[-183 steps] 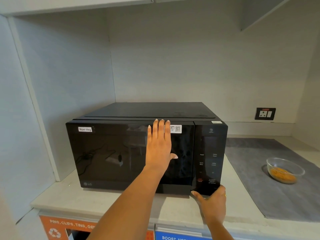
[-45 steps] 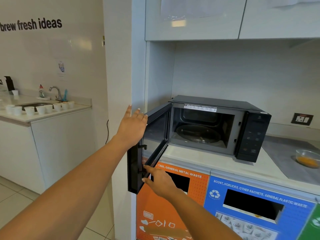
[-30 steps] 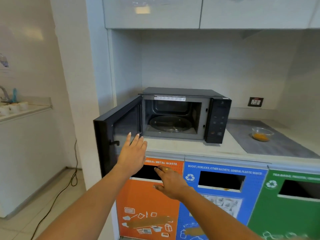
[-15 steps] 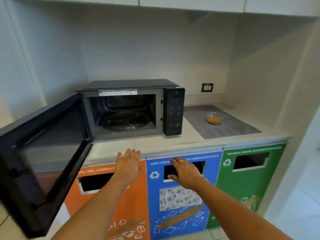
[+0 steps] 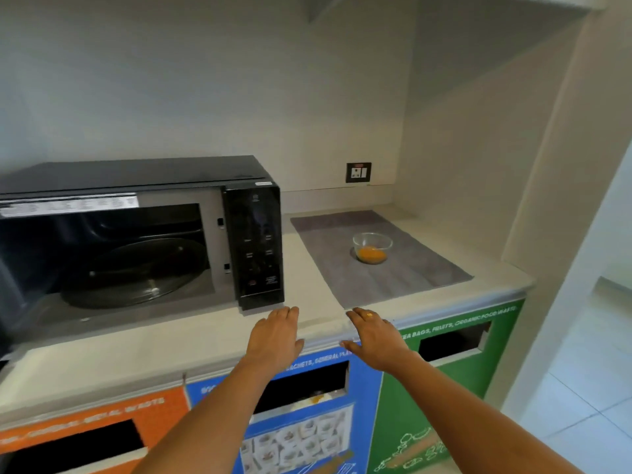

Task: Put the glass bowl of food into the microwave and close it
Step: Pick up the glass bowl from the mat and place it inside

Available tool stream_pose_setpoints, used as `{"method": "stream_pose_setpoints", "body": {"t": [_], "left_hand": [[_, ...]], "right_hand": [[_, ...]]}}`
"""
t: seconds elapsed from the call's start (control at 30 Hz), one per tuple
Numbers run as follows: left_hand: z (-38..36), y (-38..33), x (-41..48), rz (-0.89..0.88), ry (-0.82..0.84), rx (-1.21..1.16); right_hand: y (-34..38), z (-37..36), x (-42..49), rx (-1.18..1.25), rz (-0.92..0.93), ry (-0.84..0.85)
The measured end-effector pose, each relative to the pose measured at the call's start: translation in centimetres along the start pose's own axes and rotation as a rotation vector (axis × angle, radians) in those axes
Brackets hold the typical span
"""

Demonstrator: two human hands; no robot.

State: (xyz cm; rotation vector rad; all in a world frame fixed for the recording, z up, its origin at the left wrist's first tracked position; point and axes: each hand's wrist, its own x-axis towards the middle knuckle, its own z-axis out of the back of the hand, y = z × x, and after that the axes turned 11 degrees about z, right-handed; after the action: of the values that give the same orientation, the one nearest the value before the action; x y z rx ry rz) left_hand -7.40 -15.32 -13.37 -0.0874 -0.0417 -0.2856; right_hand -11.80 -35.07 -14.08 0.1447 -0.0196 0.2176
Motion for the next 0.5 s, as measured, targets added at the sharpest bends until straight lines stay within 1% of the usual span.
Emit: {"method": "stream_pose_setpoints", "body": {"t": [0.2, 0.3, 0.4, 0.5], "left_hand": [[-2.0, -7.2, 8.0, 0.076, 0.067, -0.268], [-2.8, -9.9, 11.1, 0.088, 0.089, -0.384], [-3.8, -12.1, 14.0, 0.072, 0.077, -0.452], [-4.6, -13.6, 16.9, 0.067, 0.106, -0.507]], "right_hand": [[-8.4, 0.4, 4.5, 0.131, -0.086, -0.088], [-11.7, 0.5, 6.5, 0.186, -0.109, -0.105], [-14.7, 0.3, 8.8, 0.216, -0.107, -0.109], [-17.0, 0.2, 11.1, 0.302, -0.145, -0.126]]}}
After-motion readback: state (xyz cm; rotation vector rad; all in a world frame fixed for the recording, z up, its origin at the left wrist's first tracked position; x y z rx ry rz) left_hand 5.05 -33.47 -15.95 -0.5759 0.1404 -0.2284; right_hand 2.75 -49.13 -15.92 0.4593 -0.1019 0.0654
